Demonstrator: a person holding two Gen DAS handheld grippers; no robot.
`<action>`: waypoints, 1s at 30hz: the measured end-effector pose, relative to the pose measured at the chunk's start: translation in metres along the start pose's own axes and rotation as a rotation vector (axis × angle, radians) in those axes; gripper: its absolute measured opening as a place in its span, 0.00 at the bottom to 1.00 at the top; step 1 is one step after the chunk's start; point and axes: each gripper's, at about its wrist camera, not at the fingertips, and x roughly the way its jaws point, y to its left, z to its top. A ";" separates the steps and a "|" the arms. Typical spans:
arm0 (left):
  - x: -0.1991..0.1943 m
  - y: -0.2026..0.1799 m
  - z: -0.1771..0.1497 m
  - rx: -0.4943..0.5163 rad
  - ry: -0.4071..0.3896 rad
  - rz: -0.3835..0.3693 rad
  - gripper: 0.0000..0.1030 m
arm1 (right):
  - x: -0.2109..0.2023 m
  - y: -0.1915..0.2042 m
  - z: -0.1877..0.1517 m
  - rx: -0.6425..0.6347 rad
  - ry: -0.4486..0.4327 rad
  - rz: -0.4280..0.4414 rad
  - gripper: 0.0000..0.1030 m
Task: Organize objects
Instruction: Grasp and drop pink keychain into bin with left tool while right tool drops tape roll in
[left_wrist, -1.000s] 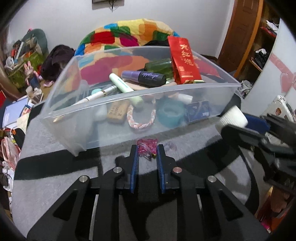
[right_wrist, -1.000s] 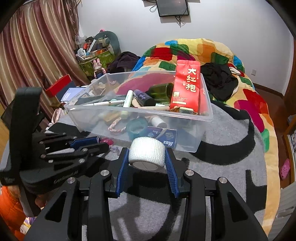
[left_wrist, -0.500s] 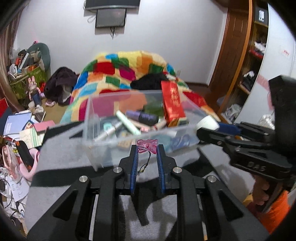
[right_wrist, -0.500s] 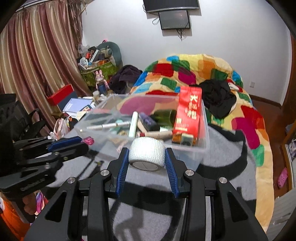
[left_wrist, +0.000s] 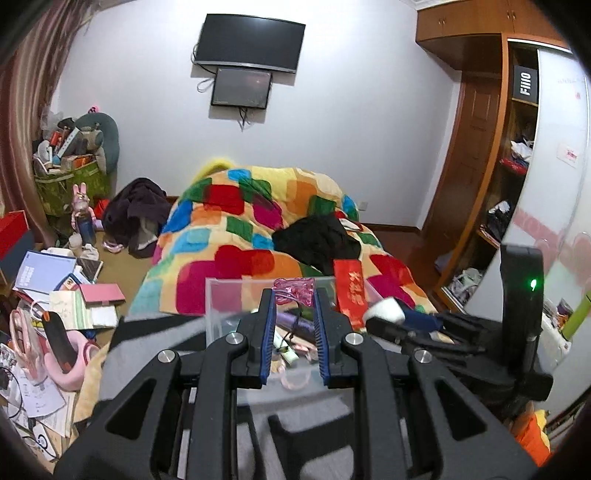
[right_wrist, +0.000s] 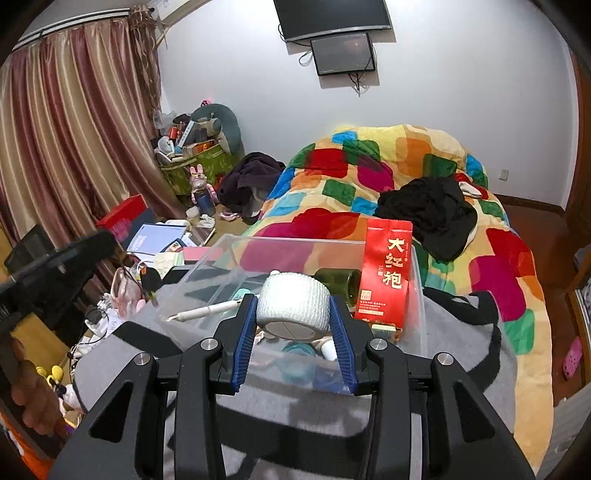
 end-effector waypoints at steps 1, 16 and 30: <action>0.004 0.002 0.001 -0.003 0.001 0.009 0.19 | 0.004 0.000 0.000 0.000 0.008 -0.003 0.35; 0.096 0.025 -0.043 -0.047 0.240 0.014 0.19 | 0.051 -0.013 -0.015 -0.015 0.125 -0.060 0.36; 0.069 0.020 -0.049 -0.027 0.209 0.003 0.49 | 0.019 0.001 -0.019 -0.079 0.066 -0.055 0.58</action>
